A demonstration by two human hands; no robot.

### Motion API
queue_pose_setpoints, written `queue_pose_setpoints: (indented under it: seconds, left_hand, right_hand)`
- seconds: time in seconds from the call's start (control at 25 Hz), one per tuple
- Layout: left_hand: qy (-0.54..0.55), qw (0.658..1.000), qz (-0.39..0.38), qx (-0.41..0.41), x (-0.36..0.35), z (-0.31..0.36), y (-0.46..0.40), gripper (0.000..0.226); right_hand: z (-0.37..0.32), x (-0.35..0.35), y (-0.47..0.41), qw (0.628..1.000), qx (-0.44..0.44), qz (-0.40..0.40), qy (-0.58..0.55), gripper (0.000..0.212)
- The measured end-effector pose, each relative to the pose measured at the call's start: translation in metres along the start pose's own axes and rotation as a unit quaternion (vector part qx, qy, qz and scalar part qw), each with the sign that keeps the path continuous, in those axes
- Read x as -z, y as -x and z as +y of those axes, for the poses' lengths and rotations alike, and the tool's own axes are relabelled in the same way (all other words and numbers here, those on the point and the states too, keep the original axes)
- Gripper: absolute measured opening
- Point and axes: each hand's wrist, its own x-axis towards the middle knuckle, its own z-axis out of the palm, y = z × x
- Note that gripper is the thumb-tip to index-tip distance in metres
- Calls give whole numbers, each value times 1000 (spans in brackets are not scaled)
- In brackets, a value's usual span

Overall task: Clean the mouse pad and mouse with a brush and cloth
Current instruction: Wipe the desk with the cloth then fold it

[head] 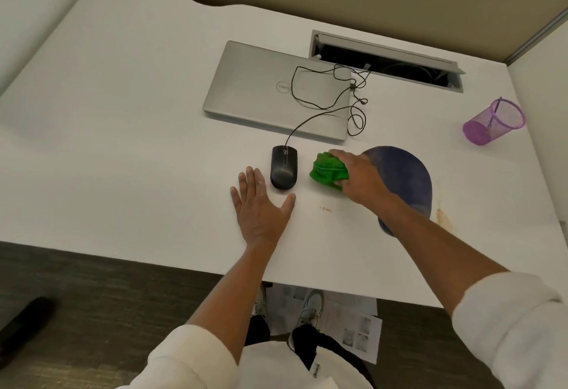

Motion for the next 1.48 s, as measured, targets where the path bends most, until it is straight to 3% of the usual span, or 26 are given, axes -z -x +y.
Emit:
queue_pose_setpoints:
  seconds: [0.28,0.6,0.92,1.12,1.28,1.48]
  left_hand:
    - [-95,993,-35,-66,5,-33,32,81]
    - [-104,992,-39,-62,1,-29,33,79]
    - [-105,993,-33,-50,-1,-26,48,76]
    - [-119,991,-27,-51,-3,-26,49,76]
    - [-119,991,-23,-53,-2,-26,50,76]
    - [-117,991,-26,-52,-2,-27,48,76]
  right_hand:
    - [12,-17,74,998,55,-16,38,73]
    - [-12,-14,41,997,69,10,13,69]
    - [27,-8,107,989,100,-106,34,62]
    - [22,12,77,992,67,-18,-107,56]
    - [-3,-18,70,995,94,-31,-8,58]
    - [18,-28,103,990,121,-71,22,60]
